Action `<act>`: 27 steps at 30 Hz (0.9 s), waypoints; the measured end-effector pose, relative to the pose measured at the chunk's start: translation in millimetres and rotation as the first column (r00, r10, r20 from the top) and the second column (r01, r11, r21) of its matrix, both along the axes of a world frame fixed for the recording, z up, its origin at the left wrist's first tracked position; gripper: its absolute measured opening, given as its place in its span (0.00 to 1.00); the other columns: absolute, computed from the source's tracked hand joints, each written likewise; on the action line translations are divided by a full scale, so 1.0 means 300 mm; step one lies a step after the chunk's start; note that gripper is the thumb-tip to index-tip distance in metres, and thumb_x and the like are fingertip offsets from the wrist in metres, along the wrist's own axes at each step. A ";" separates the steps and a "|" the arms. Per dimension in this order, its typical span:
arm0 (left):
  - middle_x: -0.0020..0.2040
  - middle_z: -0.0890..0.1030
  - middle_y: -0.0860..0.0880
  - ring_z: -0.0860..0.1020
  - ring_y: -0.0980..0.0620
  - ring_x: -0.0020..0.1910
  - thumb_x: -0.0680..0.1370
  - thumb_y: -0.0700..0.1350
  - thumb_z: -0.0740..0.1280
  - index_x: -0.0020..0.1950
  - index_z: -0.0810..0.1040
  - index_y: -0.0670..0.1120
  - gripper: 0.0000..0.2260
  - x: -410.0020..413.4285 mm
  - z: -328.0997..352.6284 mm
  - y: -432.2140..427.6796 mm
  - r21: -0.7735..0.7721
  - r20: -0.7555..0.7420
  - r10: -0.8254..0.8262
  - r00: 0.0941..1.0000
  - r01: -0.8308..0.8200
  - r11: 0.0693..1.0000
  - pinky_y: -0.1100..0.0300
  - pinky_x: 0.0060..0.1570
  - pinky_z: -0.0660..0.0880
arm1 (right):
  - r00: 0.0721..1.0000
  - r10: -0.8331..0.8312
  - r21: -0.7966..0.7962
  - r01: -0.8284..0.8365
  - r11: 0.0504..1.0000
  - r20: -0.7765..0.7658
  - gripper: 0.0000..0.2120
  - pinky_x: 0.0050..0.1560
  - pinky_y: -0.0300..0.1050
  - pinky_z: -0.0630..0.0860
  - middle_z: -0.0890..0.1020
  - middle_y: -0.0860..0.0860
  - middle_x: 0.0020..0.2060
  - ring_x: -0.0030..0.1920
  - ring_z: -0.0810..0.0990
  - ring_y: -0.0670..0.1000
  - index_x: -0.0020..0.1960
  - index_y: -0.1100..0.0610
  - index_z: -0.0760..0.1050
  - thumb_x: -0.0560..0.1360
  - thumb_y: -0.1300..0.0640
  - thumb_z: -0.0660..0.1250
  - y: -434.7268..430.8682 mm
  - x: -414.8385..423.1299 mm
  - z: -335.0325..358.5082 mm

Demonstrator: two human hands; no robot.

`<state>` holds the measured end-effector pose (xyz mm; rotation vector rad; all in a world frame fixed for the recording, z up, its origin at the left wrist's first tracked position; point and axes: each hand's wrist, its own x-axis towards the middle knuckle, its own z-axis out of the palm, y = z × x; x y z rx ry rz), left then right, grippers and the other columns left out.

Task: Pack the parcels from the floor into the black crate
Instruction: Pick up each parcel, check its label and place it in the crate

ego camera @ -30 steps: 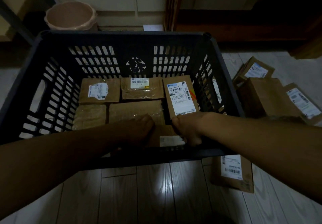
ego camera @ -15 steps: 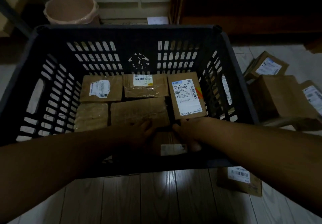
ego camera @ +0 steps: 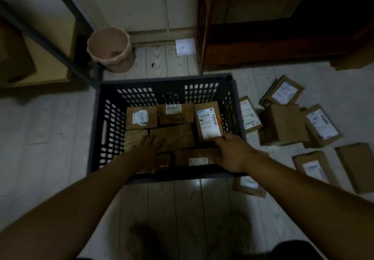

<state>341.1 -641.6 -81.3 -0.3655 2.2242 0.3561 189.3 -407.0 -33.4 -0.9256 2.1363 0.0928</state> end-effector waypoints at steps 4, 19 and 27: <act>0.78 0.46 0.43 0.44 0.39 0.76 0.73 0.66 0.58 0.78 0.43 0.50 0.41 0.076 0.479 0.096 0.007 -0.060 0.139 0.989 -0.139 0.990 0.41 0.73 0.50 | 1.000 -0.014 -0.007 0.014 1.000 -0.020 0.33 0.69 0.54 0.63 0.60 0.57 0.72 0.71 0.59 0.60 0.75 0.52 0.57 0.75 0.42 0.63 0.071 0.085 0.386; 0.78 0.48 0.44 0.47 0.41 0.76 0.76 0.57 0.64 0.77 0.44 0.53 0.38 0.465 1.642 0.484 0.005 -0.319 0.328 0.889 -0.345 0.939 0.46 0.75 0.50 | 0.945 -0.118 -0.280 0.029 0.960 -0.306 0.29 0.68 0.53 0.63 0.65 0.56 0.69 0.69 0.63 0.57 0.71 0.53 0.61 0.75 0.43 0.63 0.383 0.435 1.475; 0.78 0.46 0.45 0.46 0.44 0.77 0.76 0.59 0.63 0.77 0.46 0.54 0.36 0.442 1.981 0.756 0.115 -0.486 0.213 0.848 -0.180 0.977 0.49 0.74 0.48 | 0.844 -0.301 -0.237 0.214 0.948 -0.444 0.32 0.72 0.53 0.59 0.57 0.56 0.75 0.74 0.58 0.57 0.76 0.51 0.55 0.77 0.43 0.60 0.777 0.585 1.795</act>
